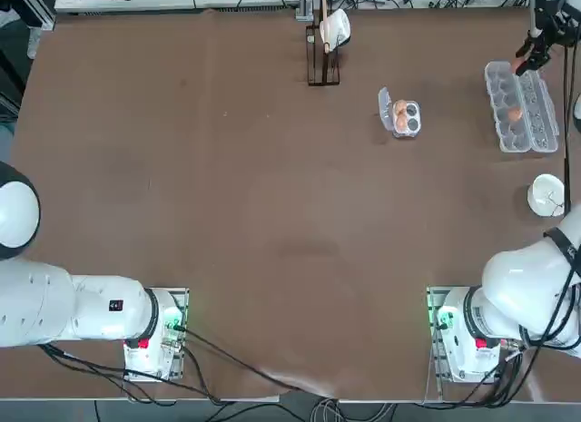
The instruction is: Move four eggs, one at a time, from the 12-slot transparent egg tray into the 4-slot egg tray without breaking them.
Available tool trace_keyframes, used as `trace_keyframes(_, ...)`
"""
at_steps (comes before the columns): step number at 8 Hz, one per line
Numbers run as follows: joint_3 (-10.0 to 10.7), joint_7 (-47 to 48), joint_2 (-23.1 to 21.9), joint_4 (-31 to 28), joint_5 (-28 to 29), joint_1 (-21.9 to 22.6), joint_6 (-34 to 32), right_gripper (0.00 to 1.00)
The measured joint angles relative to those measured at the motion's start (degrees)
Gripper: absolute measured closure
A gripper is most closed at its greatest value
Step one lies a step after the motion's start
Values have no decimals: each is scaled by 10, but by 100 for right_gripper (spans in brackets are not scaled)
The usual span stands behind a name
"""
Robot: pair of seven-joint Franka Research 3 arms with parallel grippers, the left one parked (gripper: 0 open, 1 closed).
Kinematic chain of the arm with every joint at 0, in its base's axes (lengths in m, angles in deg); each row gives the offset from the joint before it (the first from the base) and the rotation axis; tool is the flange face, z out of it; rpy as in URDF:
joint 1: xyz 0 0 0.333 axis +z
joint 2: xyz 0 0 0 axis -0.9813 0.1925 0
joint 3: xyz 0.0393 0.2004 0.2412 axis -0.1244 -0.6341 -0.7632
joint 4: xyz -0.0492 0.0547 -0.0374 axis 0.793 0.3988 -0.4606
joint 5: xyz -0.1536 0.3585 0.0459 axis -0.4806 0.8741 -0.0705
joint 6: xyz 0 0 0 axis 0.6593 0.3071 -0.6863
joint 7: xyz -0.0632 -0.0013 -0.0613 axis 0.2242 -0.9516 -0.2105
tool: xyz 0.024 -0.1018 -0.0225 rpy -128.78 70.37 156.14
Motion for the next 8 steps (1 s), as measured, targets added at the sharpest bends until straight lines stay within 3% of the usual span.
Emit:
trace_keyframes(2, -3, 63, -21, 5, 2, 13, -55, 44)
trace_keyframes(5, -5, 228, -57, -4, 2, 71, -148, 44)
trace_keyframes(8, -7, 393, -115, -73, 4, 133, -153, 44)
